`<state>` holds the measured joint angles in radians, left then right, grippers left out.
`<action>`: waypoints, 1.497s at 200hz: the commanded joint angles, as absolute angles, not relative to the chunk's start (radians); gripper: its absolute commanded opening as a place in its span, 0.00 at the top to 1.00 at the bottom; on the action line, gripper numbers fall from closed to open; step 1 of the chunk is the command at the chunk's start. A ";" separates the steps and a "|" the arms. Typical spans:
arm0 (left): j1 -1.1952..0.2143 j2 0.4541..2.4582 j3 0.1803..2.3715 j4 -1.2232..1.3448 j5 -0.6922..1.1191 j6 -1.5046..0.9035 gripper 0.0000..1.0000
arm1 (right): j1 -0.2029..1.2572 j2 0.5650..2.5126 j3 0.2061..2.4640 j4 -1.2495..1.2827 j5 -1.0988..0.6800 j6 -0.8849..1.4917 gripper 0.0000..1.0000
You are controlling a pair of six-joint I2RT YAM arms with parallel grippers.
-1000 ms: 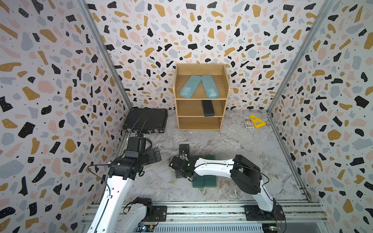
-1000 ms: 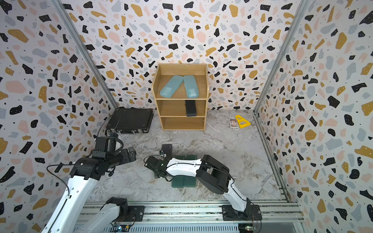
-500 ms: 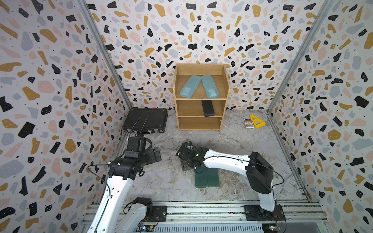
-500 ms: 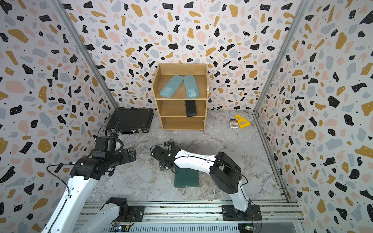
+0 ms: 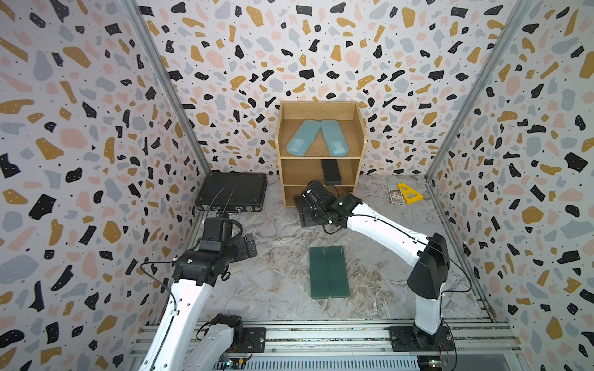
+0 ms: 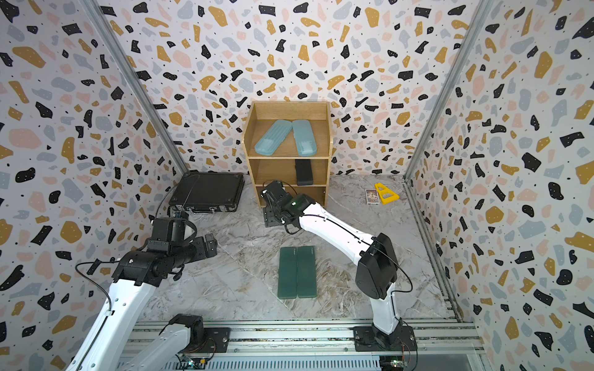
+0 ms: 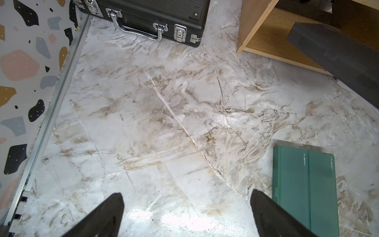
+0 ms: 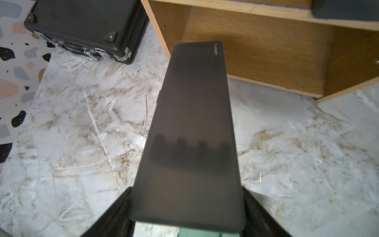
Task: Place the pencil cases on the shelf according to color
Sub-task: Pick up the pencil case from the center of the board.
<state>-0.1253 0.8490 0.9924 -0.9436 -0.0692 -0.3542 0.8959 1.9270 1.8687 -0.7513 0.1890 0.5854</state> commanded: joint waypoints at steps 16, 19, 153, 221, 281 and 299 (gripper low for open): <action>-0.120 0.844 0.981 -0.914 -0.079 -0.343 0.00 | 0.903 1.868 1.738 -0.704 0.178 0.556 0.55; -0.120 0.844 0.980 -0.913 -0.078 -0.344 0.00 | 0.902 1.861 1.725 -0.691 0.178 0.556 0.55; -0.120 0.836 0.962 -0.895 -0.059 -0.353 0.00 | 0.935 1.783 1.326 -0.516 0.082 0.593 0.59; -0.120 0.840 0.958 -0.890 -0.038 -0.351 0.00 | 0.950 1.894 1.338 -0.493 0.046 0.582 0.64; -0.120 0.841 0.956 -0.887 -0.041 -0.350 0.00 | 0.956 1.831 1.312 -0.432 0.126 0.554 0.80; -0.120 0.844 0.956 -0.886 -0.047 -0.350 0.00 | 0.966 1.780 1.318 -0.437 0.183 0.524 0.88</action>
